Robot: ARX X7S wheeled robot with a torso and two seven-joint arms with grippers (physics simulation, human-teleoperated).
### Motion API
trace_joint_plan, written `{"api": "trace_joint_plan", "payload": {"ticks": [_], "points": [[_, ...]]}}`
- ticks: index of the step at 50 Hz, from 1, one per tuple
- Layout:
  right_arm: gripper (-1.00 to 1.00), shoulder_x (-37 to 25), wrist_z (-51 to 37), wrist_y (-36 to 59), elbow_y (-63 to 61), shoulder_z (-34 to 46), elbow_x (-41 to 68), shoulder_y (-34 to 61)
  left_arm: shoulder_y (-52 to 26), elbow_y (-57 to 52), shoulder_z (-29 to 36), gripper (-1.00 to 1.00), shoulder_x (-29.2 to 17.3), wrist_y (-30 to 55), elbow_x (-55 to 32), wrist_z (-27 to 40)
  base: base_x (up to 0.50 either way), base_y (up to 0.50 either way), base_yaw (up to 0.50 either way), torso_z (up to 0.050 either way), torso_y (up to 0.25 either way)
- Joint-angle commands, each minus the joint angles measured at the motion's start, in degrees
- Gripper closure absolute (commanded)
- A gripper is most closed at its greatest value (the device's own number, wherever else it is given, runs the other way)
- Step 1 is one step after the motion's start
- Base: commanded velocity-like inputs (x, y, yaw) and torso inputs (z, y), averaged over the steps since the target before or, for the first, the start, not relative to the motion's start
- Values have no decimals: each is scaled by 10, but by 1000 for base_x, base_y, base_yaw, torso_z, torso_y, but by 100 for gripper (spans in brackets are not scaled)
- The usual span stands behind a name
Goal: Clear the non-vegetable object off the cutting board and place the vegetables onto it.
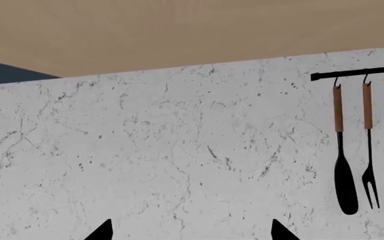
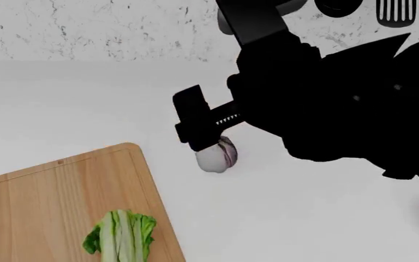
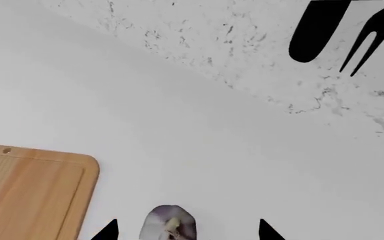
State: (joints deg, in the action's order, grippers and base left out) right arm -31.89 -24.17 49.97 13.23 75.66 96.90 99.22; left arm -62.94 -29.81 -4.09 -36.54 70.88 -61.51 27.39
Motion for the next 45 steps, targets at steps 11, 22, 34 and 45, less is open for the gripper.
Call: {"api": "trace_joint_plan", "payload": {"ticks": [11, 22, 34, 45], "points": [[-100, 74, 119, -38, 178, 31, -71, -31, 3, 2, 15, -100, -3, -9, 7, -1, 0, 0, 0, 0, 0], [-100, 103, 152, -47, 227, 31, -70, -49, 0, 4, 16, -100, -7, -10, 4, 1, 0, 0, 0, 0, 0], [-100, 106, 151, -45, 226, 30, -64, -60, 6, -1, 1, -100, -17, -7, -12, 5, 0, 0, 0, 0, 0], [-100, 122, 175, -44, 254, 40, -72, -74, 3, 3, 8, -100, -15, -10, -10, 6, 0, 0, 0, 0, 0]]}}
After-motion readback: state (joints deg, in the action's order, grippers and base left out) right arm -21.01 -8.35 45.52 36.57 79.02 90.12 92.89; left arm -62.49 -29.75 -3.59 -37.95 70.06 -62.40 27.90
